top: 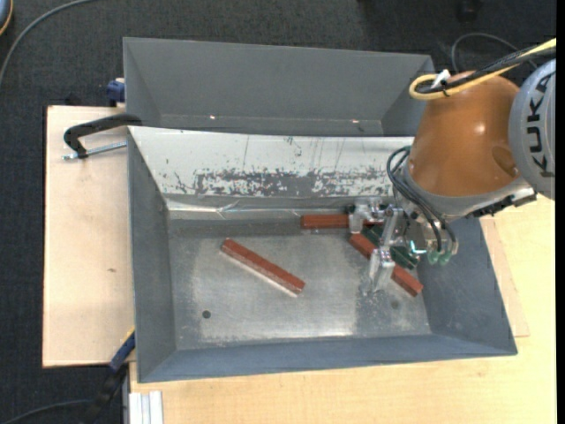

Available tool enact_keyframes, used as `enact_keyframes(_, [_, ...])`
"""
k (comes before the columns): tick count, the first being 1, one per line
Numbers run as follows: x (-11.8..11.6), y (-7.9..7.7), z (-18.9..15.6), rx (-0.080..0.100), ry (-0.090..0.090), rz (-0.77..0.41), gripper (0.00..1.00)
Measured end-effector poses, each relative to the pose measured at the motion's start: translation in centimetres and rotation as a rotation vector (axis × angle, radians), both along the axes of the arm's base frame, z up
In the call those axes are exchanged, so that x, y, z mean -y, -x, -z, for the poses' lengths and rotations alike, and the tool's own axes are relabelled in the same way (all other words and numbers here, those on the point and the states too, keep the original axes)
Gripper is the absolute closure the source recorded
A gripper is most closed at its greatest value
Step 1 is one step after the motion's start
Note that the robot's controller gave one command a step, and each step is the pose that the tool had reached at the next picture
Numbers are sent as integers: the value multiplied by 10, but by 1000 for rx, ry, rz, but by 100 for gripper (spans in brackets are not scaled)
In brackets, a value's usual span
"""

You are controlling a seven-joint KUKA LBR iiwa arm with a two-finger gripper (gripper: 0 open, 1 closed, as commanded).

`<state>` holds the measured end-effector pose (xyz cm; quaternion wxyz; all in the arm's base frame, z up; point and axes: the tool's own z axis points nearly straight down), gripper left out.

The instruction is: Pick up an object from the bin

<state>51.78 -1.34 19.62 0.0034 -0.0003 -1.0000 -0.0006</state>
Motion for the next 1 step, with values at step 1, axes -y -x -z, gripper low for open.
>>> enact_keyframes(1, [-76, -12, 129, 2, -3, -243, 0])
